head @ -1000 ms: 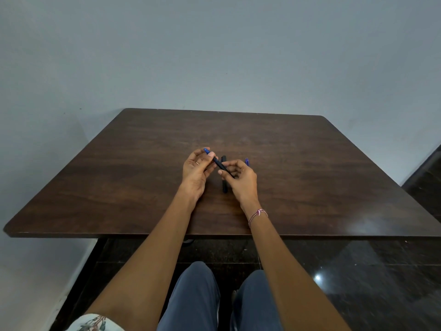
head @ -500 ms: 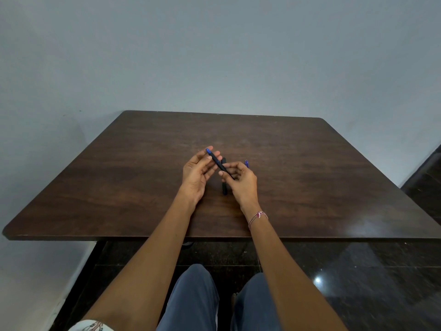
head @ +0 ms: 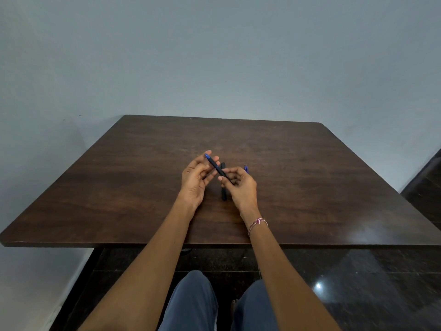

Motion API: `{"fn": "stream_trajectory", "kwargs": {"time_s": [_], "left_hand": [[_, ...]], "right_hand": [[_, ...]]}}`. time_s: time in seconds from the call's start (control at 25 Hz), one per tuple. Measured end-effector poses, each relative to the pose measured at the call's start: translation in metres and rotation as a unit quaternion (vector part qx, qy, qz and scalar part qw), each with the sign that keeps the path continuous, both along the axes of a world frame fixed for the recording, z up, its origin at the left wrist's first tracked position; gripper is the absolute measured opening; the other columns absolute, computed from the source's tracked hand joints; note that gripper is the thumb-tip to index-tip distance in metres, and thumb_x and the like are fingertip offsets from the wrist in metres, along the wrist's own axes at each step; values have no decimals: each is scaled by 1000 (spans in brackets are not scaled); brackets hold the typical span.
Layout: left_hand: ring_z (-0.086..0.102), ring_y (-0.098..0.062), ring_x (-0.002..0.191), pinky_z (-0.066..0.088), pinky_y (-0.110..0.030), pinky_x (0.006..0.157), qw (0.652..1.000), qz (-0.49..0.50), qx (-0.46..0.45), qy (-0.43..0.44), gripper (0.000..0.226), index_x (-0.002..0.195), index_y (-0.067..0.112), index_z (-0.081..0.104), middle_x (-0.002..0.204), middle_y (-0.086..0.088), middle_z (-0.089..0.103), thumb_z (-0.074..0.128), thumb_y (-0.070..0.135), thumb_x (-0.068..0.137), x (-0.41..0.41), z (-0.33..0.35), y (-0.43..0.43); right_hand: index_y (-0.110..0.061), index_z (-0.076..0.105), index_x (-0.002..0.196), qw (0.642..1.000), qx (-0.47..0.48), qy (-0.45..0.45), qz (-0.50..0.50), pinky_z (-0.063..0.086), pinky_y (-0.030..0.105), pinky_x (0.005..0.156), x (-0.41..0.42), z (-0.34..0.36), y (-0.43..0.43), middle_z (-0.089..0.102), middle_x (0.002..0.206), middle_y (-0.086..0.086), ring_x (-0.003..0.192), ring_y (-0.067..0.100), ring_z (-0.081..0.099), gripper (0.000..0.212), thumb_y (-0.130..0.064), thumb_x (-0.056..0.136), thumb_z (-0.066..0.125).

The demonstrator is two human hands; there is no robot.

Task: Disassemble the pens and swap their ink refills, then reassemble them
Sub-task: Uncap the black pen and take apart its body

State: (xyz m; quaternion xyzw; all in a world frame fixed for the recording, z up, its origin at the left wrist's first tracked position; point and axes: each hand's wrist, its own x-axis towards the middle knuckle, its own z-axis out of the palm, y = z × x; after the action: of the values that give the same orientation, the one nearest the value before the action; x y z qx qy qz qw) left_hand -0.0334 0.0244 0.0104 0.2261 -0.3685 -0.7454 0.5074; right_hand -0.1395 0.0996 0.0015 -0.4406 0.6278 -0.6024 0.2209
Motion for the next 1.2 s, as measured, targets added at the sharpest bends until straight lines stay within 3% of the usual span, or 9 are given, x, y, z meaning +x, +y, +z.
{"fn": "stream_trajectory", "kwargs": {"time_s": [0.28,0.48,0.68,0.84,1.2], "left_hand": [[71,-13,90,57,-24,71,1000,16,-12,-9,28,105,16,66,93,-5,73,59,-4,86,-1,2,3],[68,-8,81,56,-21,67,999,38,-15,-19,25,98,16,65,91,-1,67,63,-4,84,-2,2,3],[71,-18,92,57,-24,70,1000,12,9,0,21,97,15,64,93,-7,74,51,1,91,-1,0,1],[72,-18,89,58,-27,73,1000,7,7,5,20,98,15,64,90,-7,75,56,-1,89,0,1,2],[69,-11,77,56,-21,64,999,43,-16,-16,19,93,15,65,85,-3,71,63,-2,85,-2,0,2]], "right_hand": [[-26,61,91,1000,-14,-15,6,56,21,76,0,0,0,68,86,-5,77,8,68,24,-8,80,73],[-27,61,90,1000,-7,-5,8,56,24,78,0,0,0,68,91,0,83,12,68,24,-9,80,73],[-26,61,91,1000,-11,-14,12,57,25,78,-1,-1,0,68,89,-3,80,10,68,23,-9,80,73],[-21,62,94,1000,-10,-9,11,57,24,78,-1,-2,0,68,89,-2,79,10,68,21,-9,81,72],[-20,63,99,996,-40,-58,51,52,16,62,2,0,1,71,77,5,67,10,69,16,-12,86,68]]}}
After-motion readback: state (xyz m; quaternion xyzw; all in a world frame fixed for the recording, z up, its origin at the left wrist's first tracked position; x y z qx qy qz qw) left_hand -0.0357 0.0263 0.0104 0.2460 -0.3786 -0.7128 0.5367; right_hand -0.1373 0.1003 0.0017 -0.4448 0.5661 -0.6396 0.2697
